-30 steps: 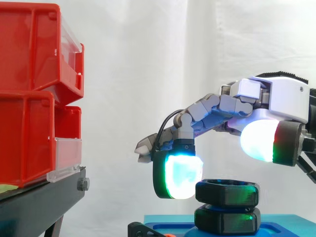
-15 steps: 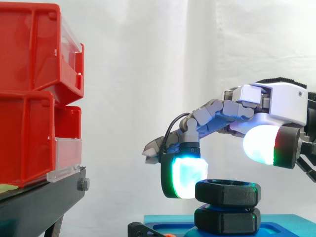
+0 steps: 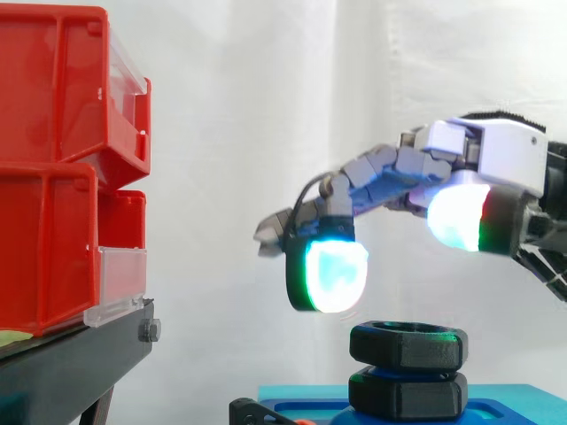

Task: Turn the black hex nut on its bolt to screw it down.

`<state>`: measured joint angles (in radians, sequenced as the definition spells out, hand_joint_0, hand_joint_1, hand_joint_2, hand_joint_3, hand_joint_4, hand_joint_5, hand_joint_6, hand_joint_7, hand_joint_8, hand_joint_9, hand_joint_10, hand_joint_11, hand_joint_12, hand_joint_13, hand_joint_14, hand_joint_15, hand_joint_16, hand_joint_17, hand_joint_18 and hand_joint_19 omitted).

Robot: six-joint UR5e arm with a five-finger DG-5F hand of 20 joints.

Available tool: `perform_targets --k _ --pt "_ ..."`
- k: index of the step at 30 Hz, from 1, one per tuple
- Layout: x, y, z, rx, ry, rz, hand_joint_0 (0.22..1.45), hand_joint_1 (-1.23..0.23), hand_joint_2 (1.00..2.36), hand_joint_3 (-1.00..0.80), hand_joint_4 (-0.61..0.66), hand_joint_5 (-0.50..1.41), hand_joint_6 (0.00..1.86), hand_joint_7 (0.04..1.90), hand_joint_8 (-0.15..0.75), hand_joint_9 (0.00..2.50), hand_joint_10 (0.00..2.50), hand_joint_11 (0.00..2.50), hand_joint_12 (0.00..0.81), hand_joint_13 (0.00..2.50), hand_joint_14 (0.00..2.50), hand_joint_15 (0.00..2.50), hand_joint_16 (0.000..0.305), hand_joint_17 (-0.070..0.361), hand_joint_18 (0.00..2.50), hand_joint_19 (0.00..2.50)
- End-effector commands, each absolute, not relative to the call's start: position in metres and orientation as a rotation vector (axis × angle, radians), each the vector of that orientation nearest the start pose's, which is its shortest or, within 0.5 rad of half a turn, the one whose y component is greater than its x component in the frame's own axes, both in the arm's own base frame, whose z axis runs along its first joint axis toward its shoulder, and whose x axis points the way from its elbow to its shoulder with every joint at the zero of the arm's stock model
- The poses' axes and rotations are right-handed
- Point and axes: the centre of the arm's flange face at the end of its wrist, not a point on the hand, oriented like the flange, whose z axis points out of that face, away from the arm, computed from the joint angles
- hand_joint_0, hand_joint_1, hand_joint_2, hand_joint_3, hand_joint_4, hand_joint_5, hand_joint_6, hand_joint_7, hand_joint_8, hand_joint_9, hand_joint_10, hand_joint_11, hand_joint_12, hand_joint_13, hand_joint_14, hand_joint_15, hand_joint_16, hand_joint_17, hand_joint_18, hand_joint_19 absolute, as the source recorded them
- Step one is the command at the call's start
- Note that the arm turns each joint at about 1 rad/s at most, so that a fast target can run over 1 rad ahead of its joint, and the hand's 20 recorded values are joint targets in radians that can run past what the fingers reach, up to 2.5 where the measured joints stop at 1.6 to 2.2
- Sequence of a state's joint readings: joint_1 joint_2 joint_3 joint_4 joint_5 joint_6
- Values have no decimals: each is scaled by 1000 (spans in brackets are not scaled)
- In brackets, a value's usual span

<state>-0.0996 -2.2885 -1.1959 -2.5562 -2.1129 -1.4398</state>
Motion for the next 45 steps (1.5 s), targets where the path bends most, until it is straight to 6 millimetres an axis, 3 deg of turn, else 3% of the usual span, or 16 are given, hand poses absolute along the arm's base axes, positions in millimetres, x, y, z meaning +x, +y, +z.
perform_targets --k 1,7,16,23,30,45 --pt "750 -154 287 -311 1317 386 494 -245 1000 -500 275 -124 676 1036 317 598 4 163 391 609 5 157 55 125 621 295" --pt "755 -142 292 -313 1307 405 495 -243 1000 -500 272 -117 646 1075 315 596 4 174 390 608 5 154 55 125 619 296" --pt "759 -104 272 -271 1336 401 496 -241 1000 -500 271 -104 592 1156 313 599 4 165 389 605 5 161 55 125 613 301" --pt "764 -82 270 -269 1316 405 496 -241 1000 -500 269 -100 578 1179 313 597 5 165 390 603 5 157 55 125 611 310" --pt "768 -74 250 -252 1336 406 496 -241 1000 -500 265 -98 567 1198 314 601 4 166 390 602 5 157 55 125 610 300" --pt "769 -66 250 -259 1335 413 497 -240 1000 -500 264 -95 567 1220 314 603 4 172 389 601 5 165 55 124 609 301"
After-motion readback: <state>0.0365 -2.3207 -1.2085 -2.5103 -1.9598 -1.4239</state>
